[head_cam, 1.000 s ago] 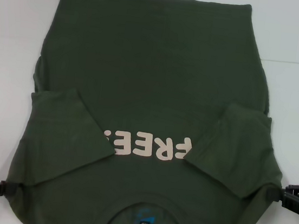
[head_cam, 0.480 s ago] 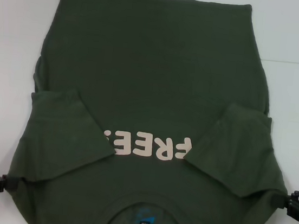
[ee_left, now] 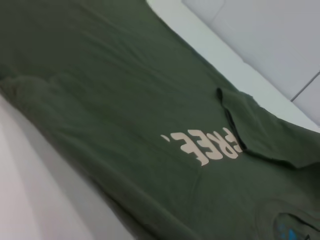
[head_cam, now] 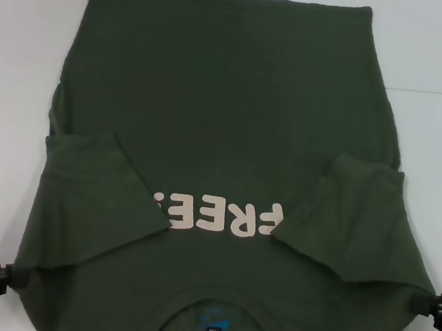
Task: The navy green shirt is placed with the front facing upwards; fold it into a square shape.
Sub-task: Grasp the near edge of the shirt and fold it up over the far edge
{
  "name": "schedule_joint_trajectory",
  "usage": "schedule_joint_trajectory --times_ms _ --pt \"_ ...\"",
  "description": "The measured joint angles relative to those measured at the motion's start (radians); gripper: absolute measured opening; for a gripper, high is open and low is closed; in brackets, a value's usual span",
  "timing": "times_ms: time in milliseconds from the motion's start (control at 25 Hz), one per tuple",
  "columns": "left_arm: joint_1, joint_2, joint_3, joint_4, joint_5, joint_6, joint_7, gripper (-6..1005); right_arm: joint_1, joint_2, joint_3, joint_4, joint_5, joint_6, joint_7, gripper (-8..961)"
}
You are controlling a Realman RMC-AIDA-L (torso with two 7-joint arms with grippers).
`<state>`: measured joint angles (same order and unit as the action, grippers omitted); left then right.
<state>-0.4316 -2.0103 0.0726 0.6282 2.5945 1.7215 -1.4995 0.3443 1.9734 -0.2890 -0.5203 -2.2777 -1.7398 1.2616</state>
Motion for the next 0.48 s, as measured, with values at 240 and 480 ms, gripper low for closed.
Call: schedule_joint_trajectory --times_ms 240,480 --pt "0.018 0.001 -0.039 0.005 -0.001 0.065 0.085 64 -0.027 0.001 0.021 0.005 0.000 -0.030 -0.064 49" --pt "0.033 -0.001 -0.042 0.010 0.000 0.120 0.178 63 -0.066 0.001 0.071 0.005 0.000 -0.085 -0.140 49"
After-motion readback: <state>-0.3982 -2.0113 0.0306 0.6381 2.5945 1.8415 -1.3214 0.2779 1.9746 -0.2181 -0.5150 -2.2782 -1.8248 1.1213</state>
